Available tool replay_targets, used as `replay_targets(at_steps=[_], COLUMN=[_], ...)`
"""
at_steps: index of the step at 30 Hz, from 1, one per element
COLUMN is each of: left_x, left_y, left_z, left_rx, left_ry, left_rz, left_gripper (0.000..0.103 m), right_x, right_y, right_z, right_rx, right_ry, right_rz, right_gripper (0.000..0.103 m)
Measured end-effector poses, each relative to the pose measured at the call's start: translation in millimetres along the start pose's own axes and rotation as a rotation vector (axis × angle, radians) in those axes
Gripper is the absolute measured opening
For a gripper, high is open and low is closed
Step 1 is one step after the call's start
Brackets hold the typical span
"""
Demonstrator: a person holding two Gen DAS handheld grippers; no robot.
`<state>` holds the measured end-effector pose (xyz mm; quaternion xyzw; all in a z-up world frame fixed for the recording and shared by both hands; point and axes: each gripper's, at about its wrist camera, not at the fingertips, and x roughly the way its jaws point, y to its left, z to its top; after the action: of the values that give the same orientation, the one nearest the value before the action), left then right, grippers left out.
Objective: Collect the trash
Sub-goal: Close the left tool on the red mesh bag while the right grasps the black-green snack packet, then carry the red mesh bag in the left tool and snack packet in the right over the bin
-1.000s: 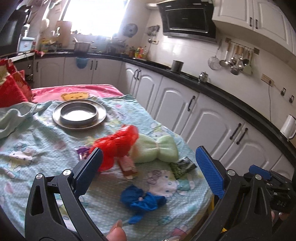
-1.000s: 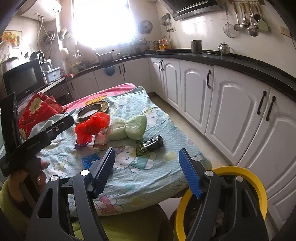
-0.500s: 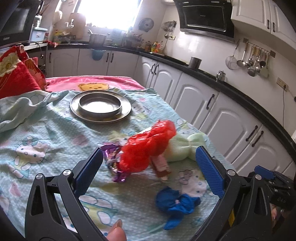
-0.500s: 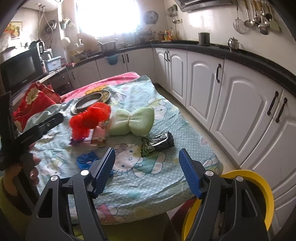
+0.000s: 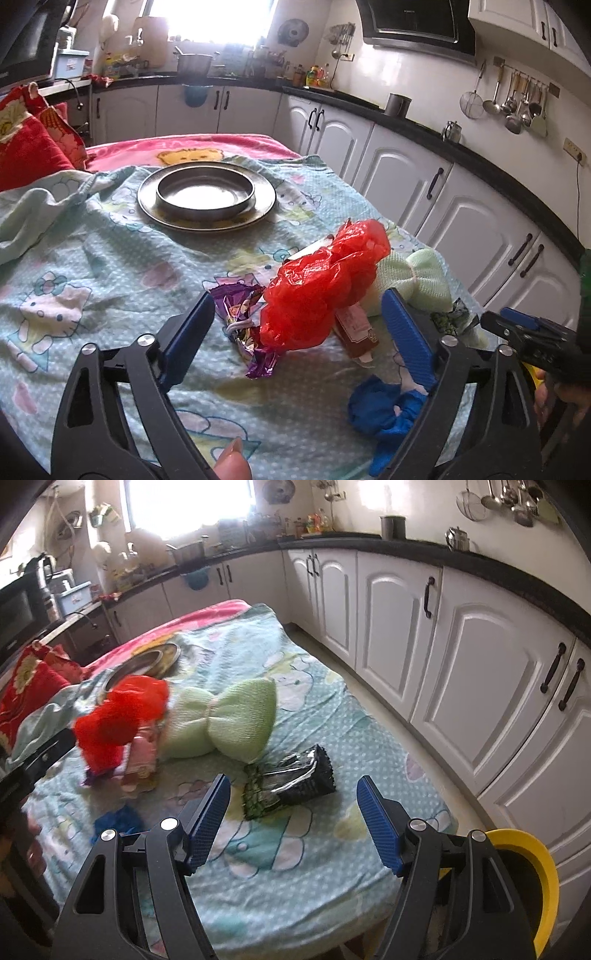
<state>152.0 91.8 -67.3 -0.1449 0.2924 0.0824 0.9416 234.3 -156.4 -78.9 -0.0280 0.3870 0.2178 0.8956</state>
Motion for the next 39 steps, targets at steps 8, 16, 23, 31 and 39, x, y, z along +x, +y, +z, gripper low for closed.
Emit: replay_targets(at_steps=[8, 16, 23, 31, 39], left_x=[9, 15, 15, 1, -20], left_y=[3, 0, -3, -2, -7], left_z=[3, -1, -5, -7, -1], left_rx=[-0.015, -0.005, 0.015, 0.018, 0.016], left_ry=[0.012, 0.034, 0.053, 0.041, 0.011], left_rz=[-0.008, -0.02, -0.037, -0.064, -0.103], left_gripper=[0.068, 0.049, 0.019, 0.005, 0.003], right_x=[42, 48, 36, 17, -9], right_y=[-16, -12, -13, -18, -13], right_z=[5, -1, -8, -16, -16], right_rx=[0.075, 0.072, 0.066, 0.057, 0.046], right_ry=[0.076, 0.105, 0.102, 0.099, 0.065], right_rz=[-0.003, 0.067, 0.093, 0.106, 0.145], right_gripper=[0.058, 0.036, 0.024, 0.015, 0.015])
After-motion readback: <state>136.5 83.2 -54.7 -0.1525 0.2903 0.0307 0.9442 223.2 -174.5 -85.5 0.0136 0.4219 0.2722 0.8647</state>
